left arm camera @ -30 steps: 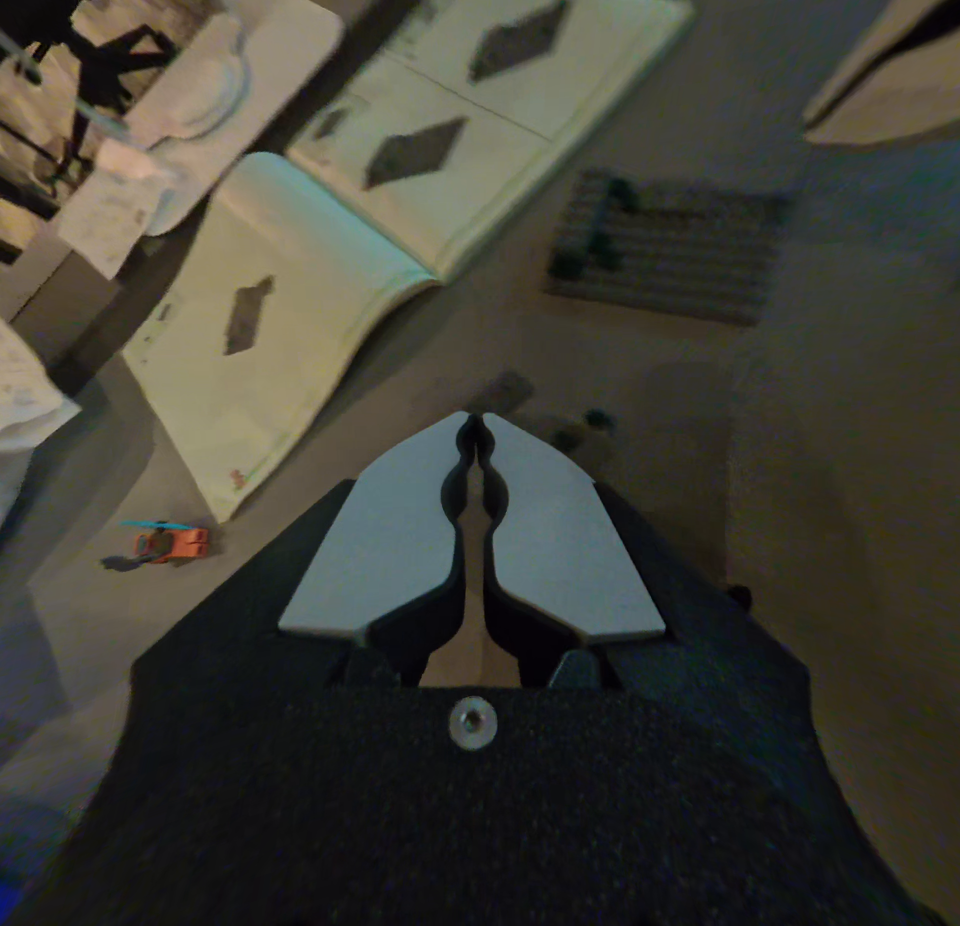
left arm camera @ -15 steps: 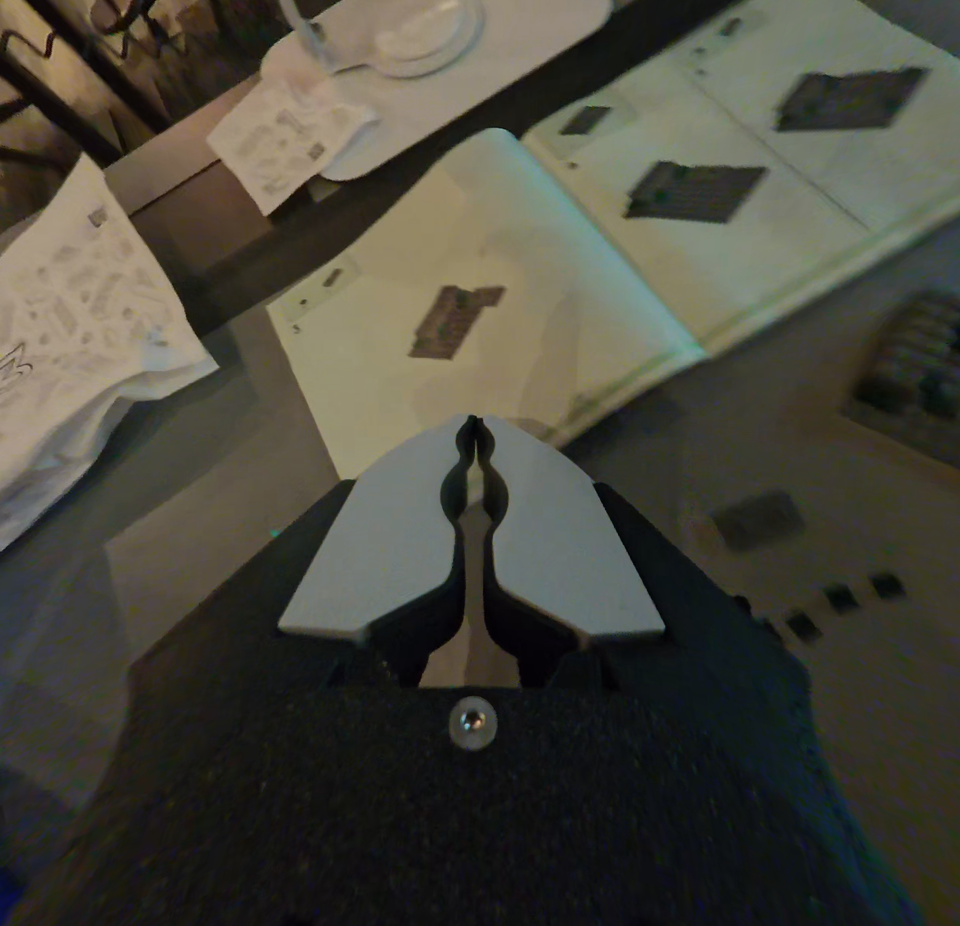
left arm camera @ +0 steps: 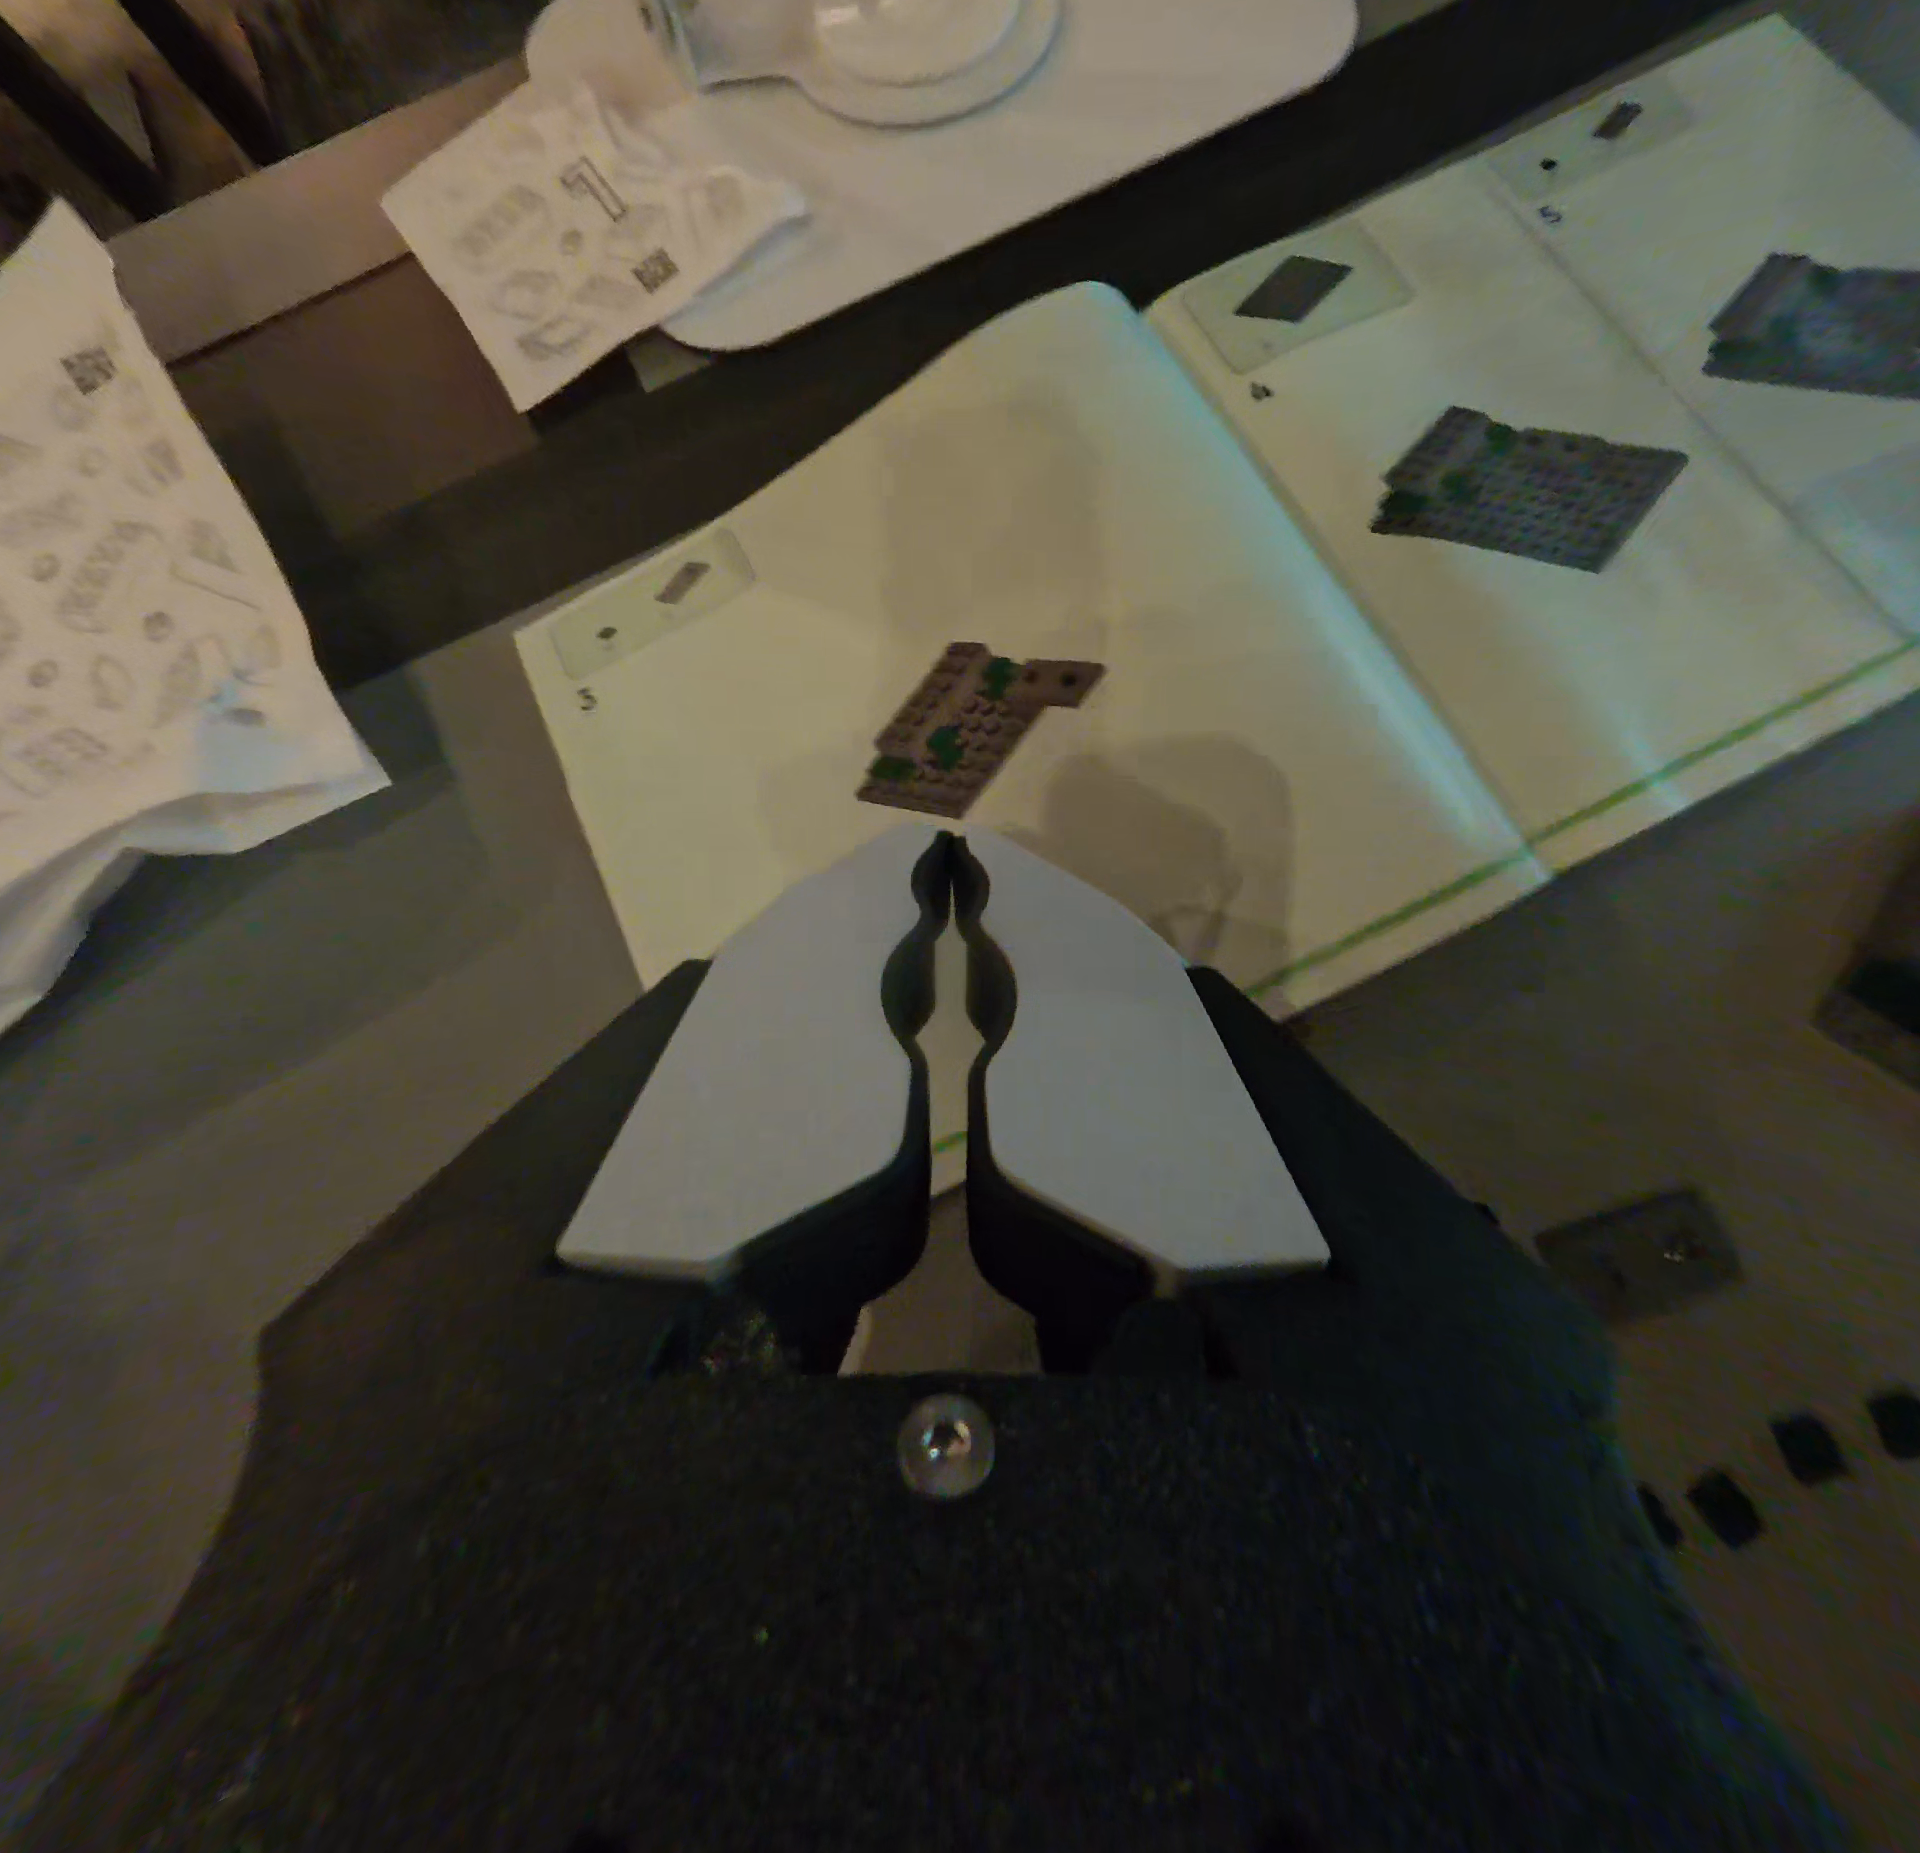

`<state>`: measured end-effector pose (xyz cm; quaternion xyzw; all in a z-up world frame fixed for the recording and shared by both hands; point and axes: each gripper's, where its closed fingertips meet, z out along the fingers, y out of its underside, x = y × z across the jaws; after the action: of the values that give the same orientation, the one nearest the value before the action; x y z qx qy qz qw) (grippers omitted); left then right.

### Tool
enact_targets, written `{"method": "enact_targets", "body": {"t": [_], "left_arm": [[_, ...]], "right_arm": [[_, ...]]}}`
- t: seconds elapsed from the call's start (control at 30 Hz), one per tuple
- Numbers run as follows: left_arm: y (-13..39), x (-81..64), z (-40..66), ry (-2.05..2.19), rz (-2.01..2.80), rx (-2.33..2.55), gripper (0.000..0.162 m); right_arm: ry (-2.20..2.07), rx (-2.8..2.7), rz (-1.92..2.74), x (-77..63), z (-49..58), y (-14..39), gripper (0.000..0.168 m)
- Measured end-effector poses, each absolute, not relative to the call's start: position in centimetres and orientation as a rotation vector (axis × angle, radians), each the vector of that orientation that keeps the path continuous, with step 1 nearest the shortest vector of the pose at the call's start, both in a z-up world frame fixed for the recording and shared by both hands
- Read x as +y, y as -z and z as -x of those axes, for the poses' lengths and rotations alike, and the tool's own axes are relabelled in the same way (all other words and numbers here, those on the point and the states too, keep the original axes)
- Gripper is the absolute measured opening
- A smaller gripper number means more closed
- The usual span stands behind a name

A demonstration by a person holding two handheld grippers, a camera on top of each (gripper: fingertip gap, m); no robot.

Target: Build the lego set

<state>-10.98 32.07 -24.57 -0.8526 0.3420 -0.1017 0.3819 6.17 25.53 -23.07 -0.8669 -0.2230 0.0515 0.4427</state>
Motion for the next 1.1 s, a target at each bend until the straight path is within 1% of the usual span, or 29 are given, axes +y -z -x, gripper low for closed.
{"method": "enact_targets", "body": {"t": [0.23, 0.4, 0.73, 1.1], "left_arm": [[26.7, 31.9, 10.3, 0.199, 2.199, 0.961, 0.0], [27.4, 32.5, 11.0, 0.18, 2.21, 0.937, 0.0], [28.1, 33.1, 11.5, 0.136, 2.222, 0.928, 0.0], [27.3, 32.8, 10.9, 0.134, 2.193, 0.944, 0.0]], "right_arm": [[-0.131, -0.573, 2.13, 25.4, -6.6, 22.9, 0.0], [-0.135, -0.583, 2.114, 25.3, -6.6, 22.9, 0.0], [-0.11, -0.61, 2.09, 25.0, -6.6, 22.5, 0.0], [-0.095, -0.627, 2.085, 24.8, -6.5, 22.4, 0.0]]}}
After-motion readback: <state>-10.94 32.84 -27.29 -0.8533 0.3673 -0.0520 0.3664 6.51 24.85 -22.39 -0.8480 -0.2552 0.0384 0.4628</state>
